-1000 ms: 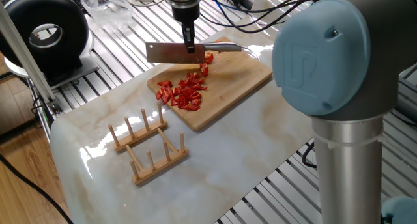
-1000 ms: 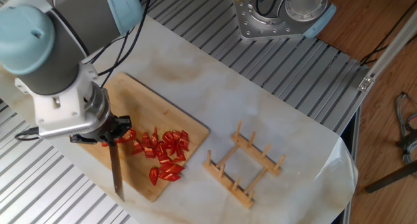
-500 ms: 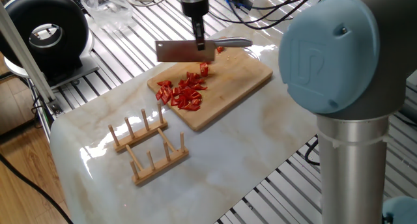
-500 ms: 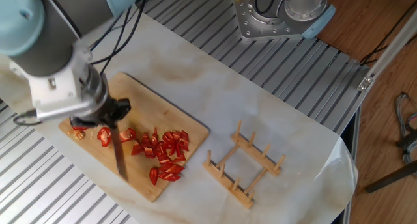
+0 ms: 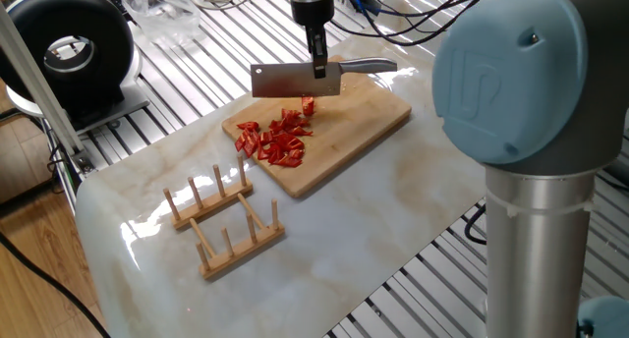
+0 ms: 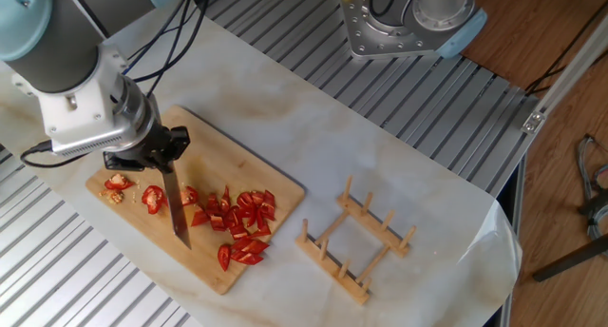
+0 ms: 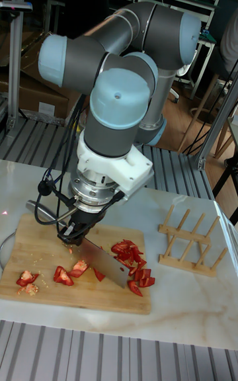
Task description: Chop the chili peppers
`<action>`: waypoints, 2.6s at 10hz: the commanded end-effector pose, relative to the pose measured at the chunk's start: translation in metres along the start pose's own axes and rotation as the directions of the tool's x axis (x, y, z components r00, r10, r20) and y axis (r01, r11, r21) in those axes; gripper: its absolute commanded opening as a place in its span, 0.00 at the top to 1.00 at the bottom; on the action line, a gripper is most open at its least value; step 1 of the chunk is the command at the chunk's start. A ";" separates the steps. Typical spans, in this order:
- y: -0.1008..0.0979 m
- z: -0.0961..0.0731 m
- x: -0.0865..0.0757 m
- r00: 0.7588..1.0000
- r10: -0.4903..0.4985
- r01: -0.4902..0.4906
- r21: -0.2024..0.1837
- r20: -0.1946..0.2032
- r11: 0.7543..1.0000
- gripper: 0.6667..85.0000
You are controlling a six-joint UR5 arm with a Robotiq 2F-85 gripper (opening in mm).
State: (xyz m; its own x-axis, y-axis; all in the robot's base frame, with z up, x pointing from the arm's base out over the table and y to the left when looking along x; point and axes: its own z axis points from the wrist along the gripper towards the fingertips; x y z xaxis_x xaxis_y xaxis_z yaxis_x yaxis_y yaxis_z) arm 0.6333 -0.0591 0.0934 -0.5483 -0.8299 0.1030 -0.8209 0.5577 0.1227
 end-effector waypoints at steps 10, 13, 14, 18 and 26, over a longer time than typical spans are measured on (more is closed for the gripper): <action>-0.004 0.014 -0.002 1.000 -0.011 0.011 -0.016 0.015 1.000 0.99; -0.002 0.014 -0.003 1.000 -0.024 0.025 -0.023 0.018 0.999 0.99; -0.002 0.014 -0.003 0.999 -0.027 0.028 -0.023 0.018 0.999 0.99; -0.005 0.018 -0.004 0.999 -0.036 0.037 -0.026 0.014 0.999 0.99; -0.009 0.032 -0.012 0.999 -0.035 0.035 -0.046 0.002 0.998 0.99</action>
State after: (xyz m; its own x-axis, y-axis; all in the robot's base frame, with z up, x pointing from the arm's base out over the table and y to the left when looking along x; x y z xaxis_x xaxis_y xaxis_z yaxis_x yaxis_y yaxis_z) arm 0.6393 -0.0590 0.0633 -0.5095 -0.8541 0.1045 -0.8383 0.5201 0.1635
